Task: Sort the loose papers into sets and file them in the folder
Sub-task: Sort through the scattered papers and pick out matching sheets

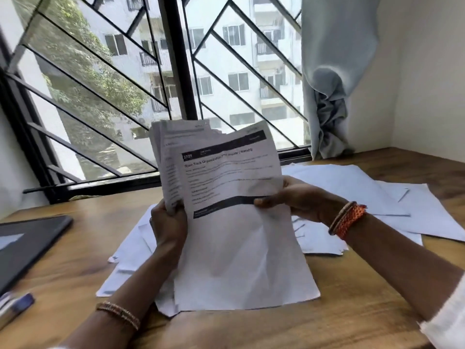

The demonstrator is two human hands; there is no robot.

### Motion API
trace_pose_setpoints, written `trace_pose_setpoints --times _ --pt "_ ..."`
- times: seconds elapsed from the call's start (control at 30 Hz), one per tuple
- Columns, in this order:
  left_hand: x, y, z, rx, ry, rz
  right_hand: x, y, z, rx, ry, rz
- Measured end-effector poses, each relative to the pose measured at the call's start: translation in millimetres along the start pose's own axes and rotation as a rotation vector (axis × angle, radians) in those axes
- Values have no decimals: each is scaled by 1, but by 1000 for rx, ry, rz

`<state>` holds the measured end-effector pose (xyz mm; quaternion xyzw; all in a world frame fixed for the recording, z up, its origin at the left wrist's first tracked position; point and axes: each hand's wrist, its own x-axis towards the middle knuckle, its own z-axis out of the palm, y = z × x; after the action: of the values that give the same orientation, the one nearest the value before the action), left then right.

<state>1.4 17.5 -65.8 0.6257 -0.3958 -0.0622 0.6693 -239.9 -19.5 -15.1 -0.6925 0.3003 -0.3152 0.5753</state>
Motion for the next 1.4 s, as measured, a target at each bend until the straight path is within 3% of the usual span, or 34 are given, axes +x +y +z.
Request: trace_pose_setpoints --times 0.1,0.2,0.27,0.33,0.47,0.53,0.67,0.73,0.83,0.9,1.0,1.07,1.13,1.17,1.23,1.3,1.4 --pt "17 -6 -7 -83 119 -57 16 -24 -17 -66 475 -237" --pt "31 -6 -14 -116 214 -57 36 -46 -40 -514 1111 -483" --pt "36 -3 -20 -132 275 -57 41 -48 -51 -795 1310 -631" --pt "38 0 -23 -177 296 -64 47 -35 -65 -966 1270 -677" --pt "37 -1 -22 -279 253 -84 79 22 -81 -1381 907 -583" --pt "35 0 -21 -307 223 -57 94 43 -69 -1457 746 -506" --pt "37 15 -25 -356 350 73 110 58 -36 -1383 578 -473" --pt "44 18 -28 -411 382 79 112 57 -20 -1319 492 -541" --pt "51 6 -29 -402 316 11 103 54 20 -1441 169 -592" --pt "50 -7 -26 -328 268 -58 87 47 41 -1380 -43 -506" --pt "48 -25 -22 -199 158 -150 66 32 25 -1061 -242 -152" --pt "44 -31 -19 -108 110 -204 54 25 -13 -998 -112 -51" --pt "40 -32 -19 -1 89 -240 45 24 -58 -1195 127 81" --pt "37 -32 -18 44 83 -254 40 28 -79 -1301 183 202" --pt "36 -30 -20 89 64 -233 29 34 -106 -1238 205 420" --pt "35 -31 -17 98 41 -221 16 41 -120 -1113 229 467" --pt "35 -32 -15 105 6 -197 6 47 -116 -1162 389 419"
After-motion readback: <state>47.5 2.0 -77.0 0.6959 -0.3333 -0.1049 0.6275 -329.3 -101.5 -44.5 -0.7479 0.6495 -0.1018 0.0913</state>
